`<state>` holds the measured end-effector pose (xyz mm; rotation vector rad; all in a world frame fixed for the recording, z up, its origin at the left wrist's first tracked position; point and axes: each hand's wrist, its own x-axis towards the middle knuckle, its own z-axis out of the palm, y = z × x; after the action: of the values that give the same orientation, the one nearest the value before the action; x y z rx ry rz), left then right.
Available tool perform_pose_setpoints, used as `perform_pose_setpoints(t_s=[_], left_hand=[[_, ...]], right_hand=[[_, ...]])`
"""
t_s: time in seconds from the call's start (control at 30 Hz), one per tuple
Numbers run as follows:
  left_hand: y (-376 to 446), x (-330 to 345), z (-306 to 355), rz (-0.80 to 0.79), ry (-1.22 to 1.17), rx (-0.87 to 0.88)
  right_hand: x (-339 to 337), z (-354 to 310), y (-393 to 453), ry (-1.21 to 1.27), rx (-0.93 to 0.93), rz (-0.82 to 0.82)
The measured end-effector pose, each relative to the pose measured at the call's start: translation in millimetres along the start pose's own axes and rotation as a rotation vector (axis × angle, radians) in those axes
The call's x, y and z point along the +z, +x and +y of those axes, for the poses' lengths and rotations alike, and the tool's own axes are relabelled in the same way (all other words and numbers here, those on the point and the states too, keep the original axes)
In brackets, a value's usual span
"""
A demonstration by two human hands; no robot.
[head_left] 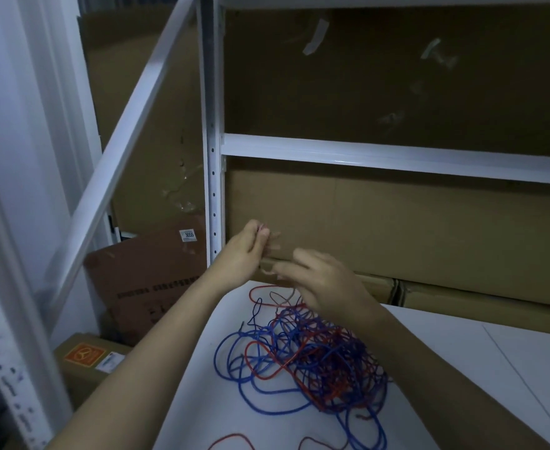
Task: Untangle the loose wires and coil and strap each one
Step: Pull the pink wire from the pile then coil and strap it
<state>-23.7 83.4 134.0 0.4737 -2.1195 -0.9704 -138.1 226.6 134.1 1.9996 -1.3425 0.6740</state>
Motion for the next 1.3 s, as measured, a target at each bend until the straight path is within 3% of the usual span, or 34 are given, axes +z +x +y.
perform_pose_setpoints(t_s=[0.07, 0.17, 0.33, 0.5, 0.63, 0.73, 0.93, 1.07, 1.17, 1.23, 1.3], left_hand=[[-9, -3, -4, -0.066, 0.110, -0.016], [-20, -1, 2, -0.201, -0.030, -0.014], [-28, 6, 16, -0.151, -0.324, -0.005], [-23, -1, 26, -0.106, -0.633, 0.013], [-7, -13, 36, 0.026, -0.781, 0.035], [5, -21, 44, 0.117, -0.794, 0.049], [32, -37, 59, 0.199, -0.774, 0.051], [52, -43, 72, 0.194, -0.769, 0.056], [63, -42, 84, 0.183, -0.746, 0.069], [64, -40, 89, 0.167, -0.785, 0.062], [61, -39, 91, 0.142, -0.881, 0.043]], right_hand=[[0, 9, -2, 0.022, 0.107, 0.103], [4, 21, 2, 0.181, 0.302, 0.241], [20, 39, 18, 0.622, 0.728, 0.408], [43, 43, 16, 0.948, 0.842, 0.169], [64, 41, 0, 1.006, 0.904, -0.111], [69, 33, 2, 1.112, 0.990, -0.146], [18, 44, 82, 1.292, 1.094, 0.398], [-41, 57, 129, 1.432, 1.022, 0.736], [-66, 65, 141, 1.488, 0.916, 0.859], [-70, 72, 136, 1.258, 0.884, 0.886], [-63, 83, 120, 0.817, 0.913, 0.838]])
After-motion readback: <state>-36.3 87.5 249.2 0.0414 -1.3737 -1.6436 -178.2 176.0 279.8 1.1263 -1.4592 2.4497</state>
